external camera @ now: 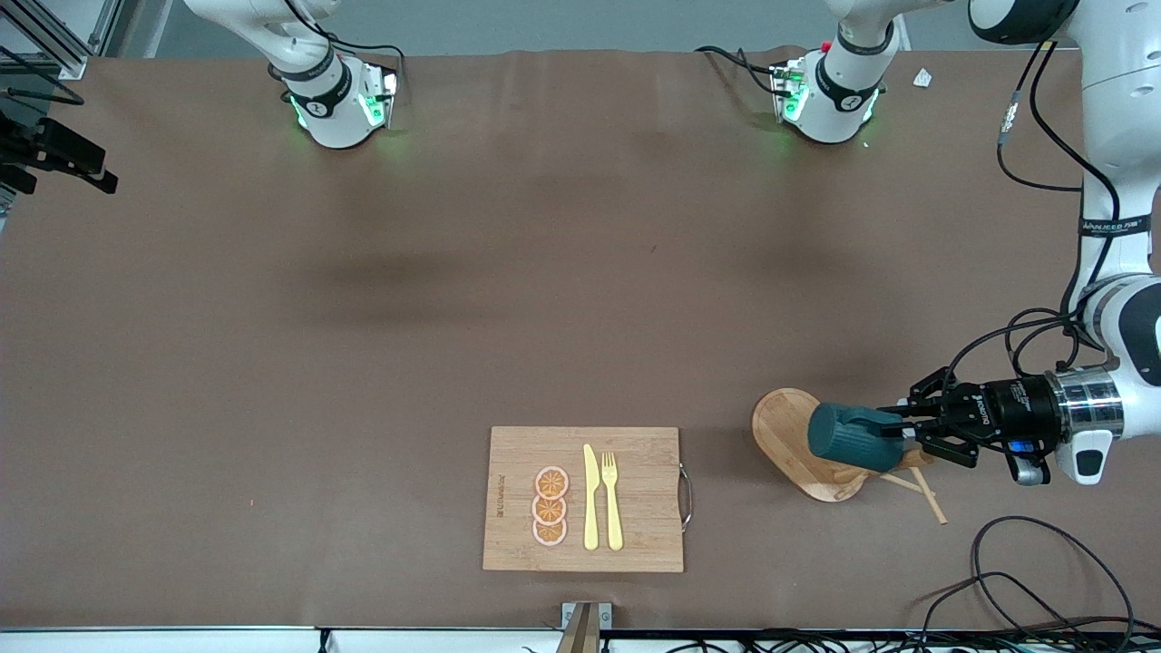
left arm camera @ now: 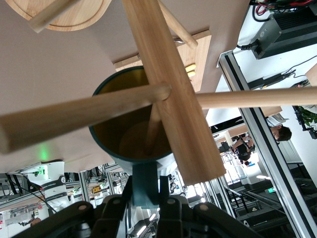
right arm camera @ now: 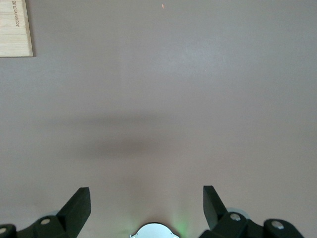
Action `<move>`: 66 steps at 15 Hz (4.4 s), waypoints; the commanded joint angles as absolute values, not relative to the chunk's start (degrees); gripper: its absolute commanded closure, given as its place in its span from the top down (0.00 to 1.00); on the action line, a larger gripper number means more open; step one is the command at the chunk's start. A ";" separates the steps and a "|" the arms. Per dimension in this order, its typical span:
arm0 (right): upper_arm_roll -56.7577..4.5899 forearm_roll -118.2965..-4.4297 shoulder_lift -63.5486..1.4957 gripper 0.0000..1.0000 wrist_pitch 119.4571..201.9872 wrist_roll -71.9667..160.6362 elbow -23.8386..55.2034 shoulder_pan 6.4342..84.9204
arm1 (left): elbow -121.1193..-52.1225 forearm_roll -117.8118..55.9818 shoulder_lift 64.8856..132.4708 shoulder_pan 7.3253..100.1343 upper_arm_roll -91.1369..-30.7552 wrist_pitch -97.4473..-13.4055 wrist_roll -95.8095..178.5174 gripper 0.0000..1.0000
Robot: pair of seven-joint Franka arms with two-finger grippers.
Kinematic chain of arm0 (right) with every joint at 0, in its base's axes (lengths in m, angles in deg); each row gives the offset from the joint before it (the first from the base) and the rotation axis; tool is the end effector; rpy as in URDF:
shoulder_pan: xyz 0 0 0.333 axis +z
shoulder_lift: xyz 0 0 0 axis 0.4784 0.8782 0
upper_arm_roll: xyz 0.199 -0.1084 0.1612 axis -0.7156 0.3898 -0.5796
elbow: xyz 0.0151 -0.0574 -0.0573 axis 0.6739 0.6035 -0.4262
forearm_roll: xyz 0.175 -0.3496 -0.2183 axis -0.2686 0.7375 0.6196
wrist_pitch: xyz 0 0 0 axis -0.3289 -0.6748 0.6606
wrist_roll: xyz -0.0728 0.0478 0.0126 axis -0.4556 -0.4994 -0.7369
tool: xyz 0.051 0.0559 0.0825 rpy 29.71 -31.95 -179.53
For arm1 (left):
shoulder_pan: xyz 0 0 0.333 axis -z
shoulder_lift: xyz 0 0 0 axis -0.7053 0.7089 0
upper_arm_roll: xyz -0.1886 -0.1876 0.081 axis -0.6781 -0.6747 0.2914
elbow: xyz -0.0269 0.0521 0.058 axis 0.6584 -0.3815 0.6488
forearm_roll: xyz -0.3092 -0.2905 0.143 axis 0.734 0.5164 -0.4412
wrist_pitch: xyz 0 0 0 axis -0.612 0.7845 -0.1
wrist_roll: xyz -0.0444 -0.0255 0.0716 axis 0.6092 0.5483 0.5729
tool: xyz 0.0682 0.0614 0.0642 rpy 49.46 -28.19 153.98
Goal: Pass cup and hang on rack
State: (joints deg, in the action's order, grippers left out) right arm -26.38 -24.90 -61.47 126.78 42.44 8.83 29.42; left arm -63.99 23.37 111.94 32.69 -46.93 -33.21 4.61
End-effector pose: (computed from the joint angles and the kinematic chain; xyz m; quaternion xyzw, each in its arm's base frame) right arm 0.5590 -0.0440 0.6219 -0.9994 0.0092 0.0309 0.0115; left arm 0.7435 0.0201 0.3014 0.6827 0.4825 -0.3065 0.4553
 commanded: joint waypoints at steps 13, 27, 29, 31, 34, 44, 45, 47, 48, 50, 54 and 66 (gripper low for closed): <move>-26.52 -24.87 -62.49 1.00 126.93 42.99 9.82 29.46 | -63.29 25.13 112.87 31.94 -47.36 -32.83 4.30 1.00; -26.52 -24.78 -62.40 1.00 127.19 42.99 9.74 29.37 | -63.37 -16.05 94.77 33.96 -62.47 -32.22 1.66 1.00; -26.52 -24.78 -62.40 1.00 127.28 42.99 9.74 29.37 | -63.29 -26.75 92.58 34.22 -66.77 -32.22 2.10 1.00; -26.52 -24.61 -62.40 1.00 127.28 42.99 9.74 29.37 | -63.37 -39.84 90.91 34.05 -72.82 -32.22 4.98 1.00; -26.52 -24.61 -62.40 1.00 127.54 42.99 9.74 29.37 | -63.46 -55.17 88.01 33.35 -78.30 -32.13 7.98 1.00; -26.52 -24.61 -62.40 1.00 127.54 42.99 9.74 29.37 | -70.20 -46.08 75.89 41.75 -57.17 -24.49 36.70 1.00; -26.52 -24.61 -62.49 1.00 127.54 42.99 9.74 29.37 | -72.32 -43.54 73.87 43.87 -52.77 -24.57 38.73 1.00; -26.52 -24.61 -62.40 1.00 127.54 42.99 9.74 29.37 | -75.84 -41.93 71.05 46.52 -49.14 -24.57 39.45 1.00; -26.52 -24.61 -62.40 1.00 127.54 42.99 9.74 29.37 | -77.33 -41.93 69.82 46.44 -49.12 -24.57 39.46 1.00; -26.52 -24.61 -62.40 1.00 127.80 42.99 9.74 29.37 | -79.79 -41.41 67.53 45.56 -49.30 -24.40 39.63 1.00; -26.52 -24.52 -62.40 1.00 127.72 42.99 9.74 29.28 | -80.78 -40.96 66.11 45.29 -49.30 -23.52 39.72 1.00; -26.52 -24.34 -62.40 1.00 128.16 43.17 9.82 29.11 | -74.98 -40.26 69.54 45.29 -49.21 -22.90 43.32 1.00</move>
